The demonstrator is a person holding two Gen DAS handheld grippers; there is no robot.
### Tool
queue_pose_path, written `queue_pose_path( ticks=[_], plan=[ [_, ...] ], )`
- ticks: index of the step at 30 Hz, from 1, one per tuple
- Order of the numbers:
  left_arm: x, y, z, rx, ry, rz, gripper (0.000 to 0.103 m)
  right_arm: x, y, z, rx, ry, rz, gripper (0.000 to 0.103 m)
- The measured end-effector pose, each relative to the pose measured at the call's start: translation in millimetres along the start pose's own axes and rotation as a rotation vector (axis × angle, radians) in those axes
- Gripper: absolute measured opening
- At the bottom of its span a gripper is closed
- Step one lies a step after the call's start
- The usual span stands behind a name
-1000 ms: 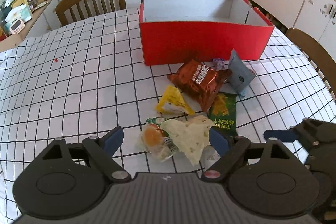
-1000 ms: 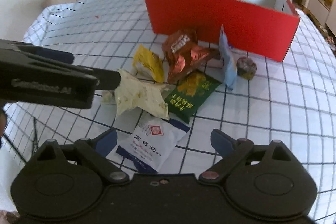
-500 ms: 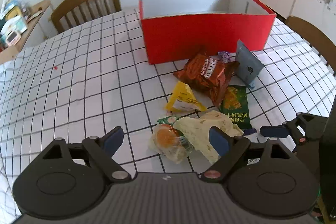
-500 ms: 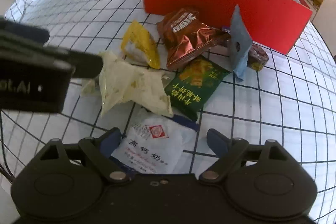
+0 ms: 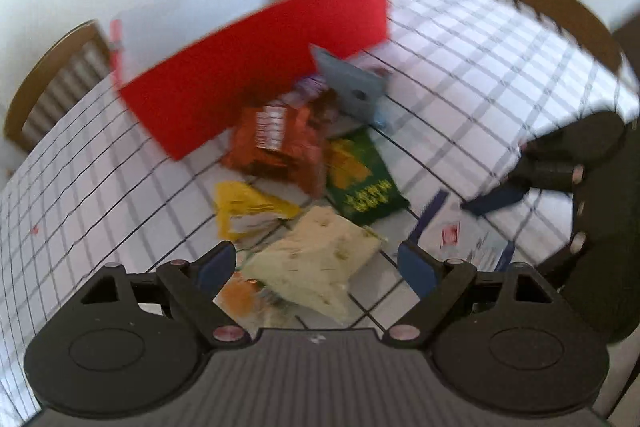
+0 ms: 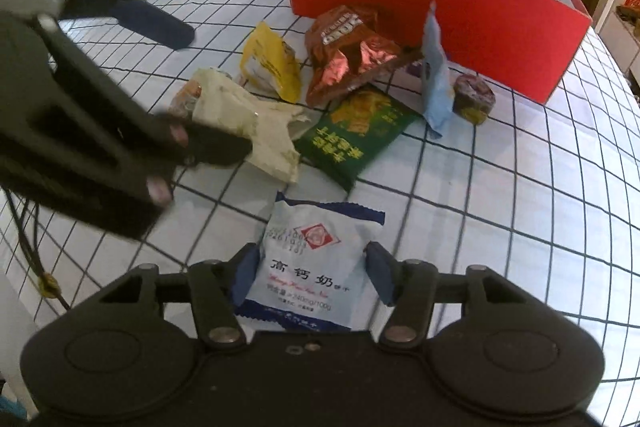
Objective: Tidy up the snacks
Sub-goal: 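Grasp the cream bread bag with the left gripper while the right grasps the white milk-tablet packet, then carry both packets into the red box and open both grippers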
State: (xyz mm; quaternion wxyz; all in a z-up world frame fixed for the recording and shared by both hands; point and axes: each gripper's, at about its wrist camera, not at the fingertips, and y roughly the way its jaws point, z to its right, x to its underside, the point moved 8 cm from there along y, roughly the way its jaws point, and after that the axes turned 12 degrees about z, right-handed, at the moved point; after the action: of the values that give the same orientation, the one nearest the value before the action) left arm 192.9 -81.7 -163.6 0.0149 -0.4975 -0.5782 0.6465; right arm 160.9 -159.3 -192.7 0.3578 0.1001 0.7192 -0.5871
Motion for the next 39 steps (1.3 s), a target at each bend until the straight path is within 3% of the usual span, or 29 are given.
queue_pose_path(
  ticks=[5,9,13,16,26,39],
  plan=[
    [2.3,15.8,18.1,0.002,0.14,-0.036,0.085,7.8,-10.8,8.6,-0.036,-0.002,-0.02,0.056],
    [3.9,28.9,19.3,-0.012,0.18,-0.078,0.067,8.9,-9.3,11.4,-0.049,0.005,-0.025,0.056],
    [4.9,33.3,15.4,-0.013,0.145,-0.093,0.045,9.6,-10.4,14.6,-0.054,0.022,-0.029,0.055],
    [3.8,30.4,8.7,-0.014,0.063,-0.082,0.035,9.3,-15.1,17.9,-0.052,0.037,-0.022,0.055],
    [-3.1,-5.2,-24.0,-0.057,-0.299,-0.007,0.033,-3.5,-41.8,29.8,-0.042,0.125,0.044,0.054],
    [-33.2,-68.7,-41.1,-0.134,-0.534,0.087,0.033,-58.8,-91.9,40.6,-0.046,0.164,0.175,0.054]
  ],
)
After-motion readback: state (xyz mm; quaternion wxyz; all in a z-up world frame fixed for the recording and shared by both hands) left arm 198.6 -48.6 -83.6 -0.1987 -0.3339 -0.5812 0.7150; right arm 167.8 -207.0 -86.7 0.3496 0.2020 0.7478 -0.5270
